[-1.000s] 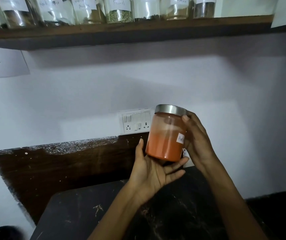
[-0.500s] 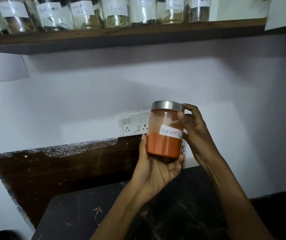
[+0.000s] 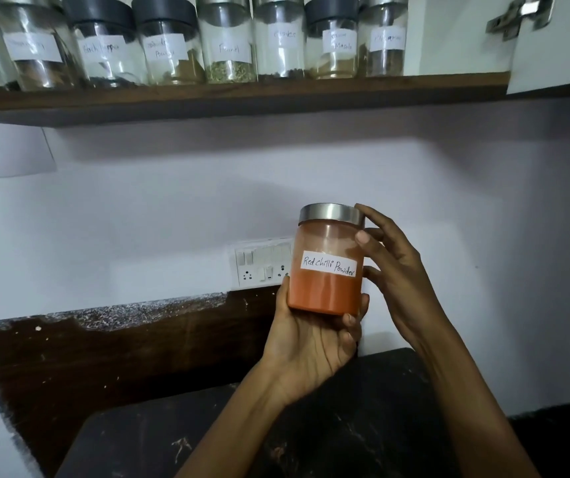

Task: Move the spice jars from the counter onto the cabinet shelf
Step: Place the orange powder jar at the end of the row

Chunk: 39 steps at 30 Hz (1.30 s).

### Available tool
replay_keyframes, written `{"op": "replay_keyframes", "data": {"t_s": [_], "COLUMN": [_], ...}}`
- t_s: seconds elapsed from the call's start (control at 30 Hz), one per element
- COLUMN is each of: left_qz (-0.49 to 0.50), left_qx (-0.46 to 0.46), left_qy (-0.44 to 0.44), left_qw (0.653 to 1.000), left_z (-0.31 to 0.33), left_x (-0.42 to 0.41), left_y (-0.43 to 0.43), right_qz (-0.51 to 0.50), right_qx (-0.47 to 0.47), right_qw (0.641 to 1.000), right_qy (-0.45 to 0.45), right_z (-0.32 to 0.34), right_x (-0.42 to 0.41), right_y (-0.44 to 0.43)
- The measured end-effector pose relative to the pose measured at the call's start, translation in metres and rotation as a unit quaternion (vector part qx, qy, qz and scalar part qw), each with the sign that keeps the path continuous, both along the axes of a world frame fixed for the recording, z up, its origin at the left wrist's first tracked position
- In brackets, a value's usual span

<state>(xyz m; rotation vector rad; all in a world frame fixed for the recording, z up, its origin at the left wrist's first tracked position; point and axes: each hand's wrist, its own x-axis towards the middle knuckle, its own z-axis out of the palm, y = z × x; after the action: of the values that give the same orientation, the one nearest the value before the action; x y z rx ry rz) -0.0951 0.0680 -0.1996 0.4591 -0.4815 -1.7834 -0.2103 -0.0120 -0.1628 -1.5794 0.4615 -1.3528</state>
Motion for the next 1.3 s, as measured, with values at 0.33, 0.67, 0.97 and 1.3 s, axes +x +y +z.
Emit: {"op": "replay_keyframes", "data": {"t_s": [0.33, 0.67, 0.97, 1.3], "left_qz": [0.038, 0.122, 0.557, 0.511], "left_qx": [-0.083, -0.195, -0.327, -0.196], "left_qy": [-0.1, -0.313, -0.721, -0.835], "left_qw": [0.991, 0.922, 0.251, -0.046], "left_z": [0.073, 0.188, 0.234, 0.213], "left_x": [0.007, -0.003, 0.048, 0.149], "left_y": [-0.031, -0.085, -0.116, -0.158], "right_qz": [-0.02, -0.098, -0.146, -0.267], "right_qx": [-0.018, -0.082, -0.022, -0.052], "right_qw": [0.999, 0.992, 0.986, 0.962], "right_qy": [0.039, -0.023, -0.08, -0.024], "right_z": [0.061, 0.164, 0.205, 0.239], "right_x": [-0.01, -0.001, -0.032, -0.046], "right_y": [-0.004, -0.021, -0.093, -0.194]}}
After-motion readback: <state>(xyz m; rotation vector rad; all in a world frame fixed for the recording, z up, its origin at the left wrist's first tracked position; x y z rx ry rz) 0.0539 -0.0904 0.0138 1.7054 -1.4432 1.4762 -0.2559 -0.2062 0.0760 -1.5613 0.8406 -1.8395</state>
